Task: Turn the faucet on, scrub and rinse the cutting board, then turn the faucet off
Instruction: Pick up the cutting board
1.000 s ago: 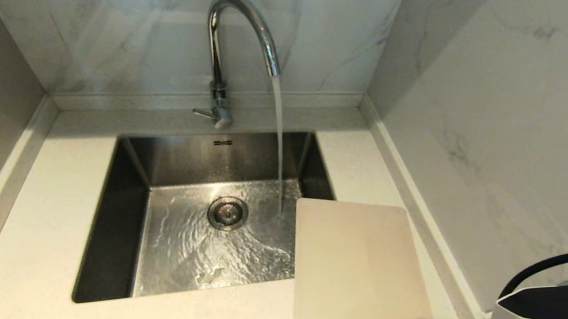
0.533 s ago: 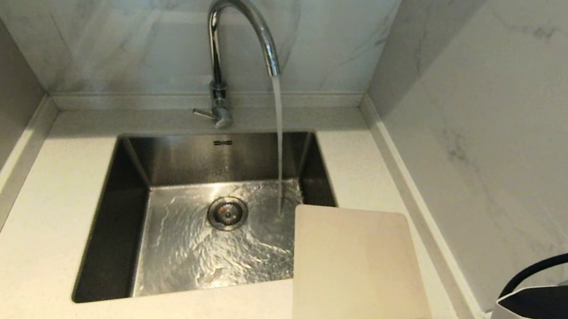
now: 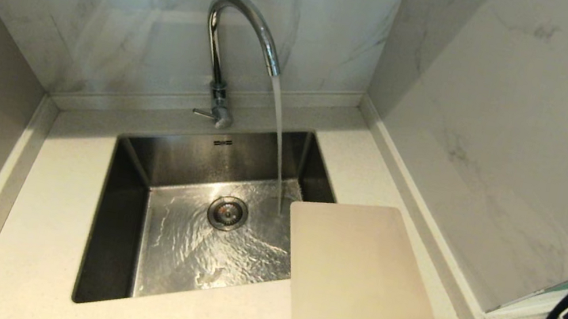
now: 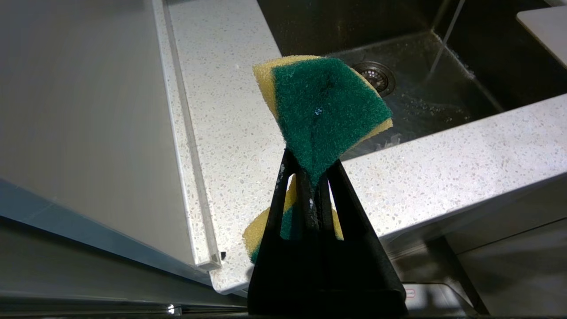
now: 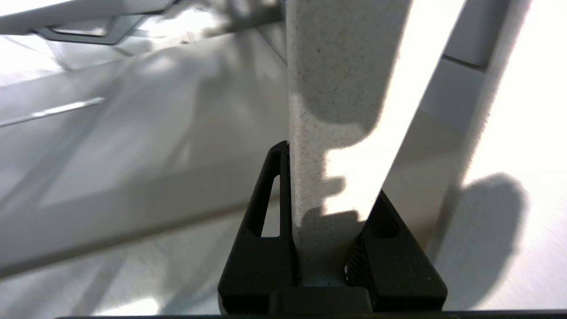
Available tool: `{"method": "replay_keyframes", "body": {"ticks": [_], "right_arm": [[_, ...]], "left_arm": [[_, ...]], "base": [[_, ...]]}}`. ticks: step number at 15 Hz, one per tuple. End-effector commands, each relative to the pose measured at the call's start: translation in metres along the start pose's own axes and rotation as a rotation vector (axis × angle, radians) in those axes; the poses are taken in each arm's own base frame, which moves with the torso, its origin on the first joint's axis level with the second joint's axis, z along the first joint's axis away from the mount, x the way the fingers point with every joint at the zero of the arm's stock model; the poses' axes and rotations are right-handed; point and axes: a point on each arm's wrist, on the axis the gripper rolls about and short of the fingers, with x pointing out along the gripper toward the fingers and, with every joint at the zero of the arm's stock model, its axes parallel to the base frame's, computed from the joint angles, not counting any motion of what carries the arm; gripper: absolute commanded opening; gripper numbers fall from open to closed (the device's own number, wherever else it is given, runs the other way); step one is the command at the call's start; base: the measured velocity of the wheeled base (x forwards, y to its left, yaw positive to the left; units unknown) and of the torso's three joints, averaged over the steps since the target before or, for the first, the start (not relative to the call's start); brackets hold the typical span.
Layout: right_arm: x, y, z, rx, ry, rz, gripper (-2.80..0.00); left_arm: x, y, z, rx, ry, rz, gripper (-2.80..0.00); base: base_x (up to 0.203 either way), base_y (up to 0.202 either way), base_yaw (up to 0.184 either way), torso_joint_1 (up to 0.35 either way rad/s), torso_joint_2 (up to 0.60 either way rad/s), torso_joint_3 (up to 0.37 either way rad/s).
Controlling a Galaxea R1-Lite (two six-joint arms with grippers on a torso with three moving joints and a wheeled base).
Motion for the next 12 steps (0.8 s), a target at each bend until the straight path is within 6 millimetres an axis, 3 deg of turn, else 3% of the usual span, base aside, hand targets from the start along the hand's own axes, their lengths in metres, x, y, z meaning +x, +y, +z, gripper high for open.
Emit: {"method": "replay_keyframes", "body": {"ticks": [1,12], "right_arm": [[-0.02,-0.001,-0.002,-0.002,-0.013,-0.073,-2.8],[-0.107,-0.005,-0.012,-0.067,0.027,-0.139,-2.8]], "left_arm": [[0.0,0.0,0.0,-0.001,0.002,0.0,-2.8],[0.0,0.0,0.0,-0.001,0.002,0.0,-2.8]], "base": [[0.0,0.0,0.0,0.0,0.0,0.0],[0.0,0.0,0.0,0.0,0.0,0.0]]}}
